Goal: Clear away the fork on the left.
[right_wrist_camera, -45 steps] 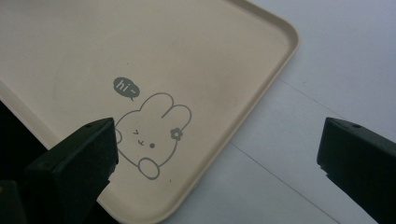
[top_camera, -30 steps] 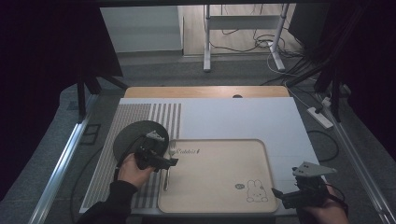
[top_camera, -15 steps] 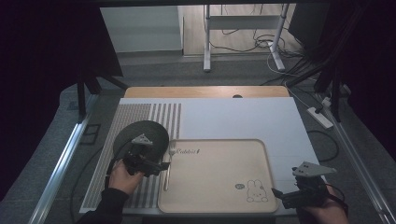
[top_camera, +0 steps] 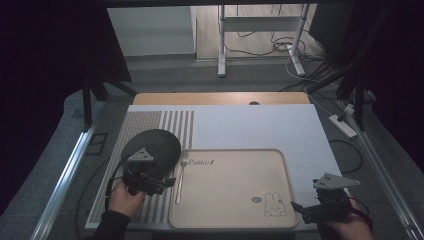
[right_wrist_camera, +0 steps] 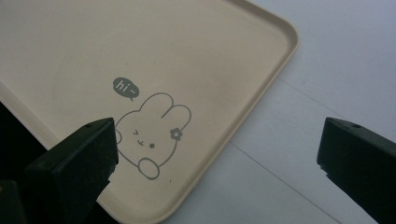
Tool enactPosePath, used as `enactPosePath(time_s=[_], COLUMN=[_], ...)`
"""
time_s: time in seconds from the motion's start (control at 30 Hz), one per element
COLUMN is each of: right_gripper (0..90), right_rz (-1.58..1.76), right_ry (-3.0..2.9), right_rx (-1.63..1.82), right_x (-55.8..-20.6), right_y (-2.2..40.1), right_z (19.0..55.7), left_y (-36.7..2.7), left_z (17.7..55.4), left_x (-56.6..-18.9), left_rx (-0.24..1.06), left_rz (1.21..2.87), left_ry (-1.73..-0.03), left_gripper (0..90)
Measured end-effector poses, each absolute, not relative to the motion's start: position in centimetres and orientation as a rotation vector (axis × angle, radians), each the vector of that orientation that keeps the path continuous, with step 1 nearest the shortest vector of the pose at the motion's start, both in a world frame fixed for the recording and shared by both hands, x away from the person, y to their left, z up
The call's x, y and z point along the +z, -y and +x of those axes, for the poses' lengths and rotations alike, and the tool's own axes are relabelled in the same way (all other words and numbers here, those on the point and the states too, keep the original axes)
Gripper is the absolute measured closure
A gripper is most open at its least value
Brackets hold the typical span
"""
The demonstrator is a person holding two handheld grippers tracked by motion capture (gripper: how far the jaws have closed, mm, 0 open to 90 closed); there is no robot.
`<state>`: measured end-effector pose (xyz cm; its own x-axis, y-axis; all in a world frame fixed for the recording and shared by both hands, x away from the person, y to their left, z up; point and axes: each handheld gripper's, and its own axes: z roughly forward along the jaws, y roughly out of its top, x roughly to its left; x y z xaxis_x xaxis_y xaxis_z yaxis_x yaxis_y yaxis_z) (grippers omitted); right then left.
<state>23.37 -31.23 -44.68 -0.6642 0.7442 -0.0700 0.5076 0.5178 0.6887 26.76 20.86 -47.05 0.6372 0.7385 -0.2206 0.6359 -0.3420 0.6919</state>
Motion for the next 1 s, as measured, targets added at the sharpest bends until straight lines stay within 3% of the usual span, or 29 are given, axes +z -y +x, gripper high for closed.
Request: enactPosePath(time_s=[1.0], right_gripper=[0.0], right_rz=[1.042], right_ry=[-2.406], right_rx=[0.909], right_x=[-44.7], right_y=[31.2], right_z=[23.4], left_y=[-24.7], left_z=[21.6], left_x=[-47.1], left_rx=[0.207], left_rz=[1.996], left_ry=[-1.186], left_gripper=[0.0])
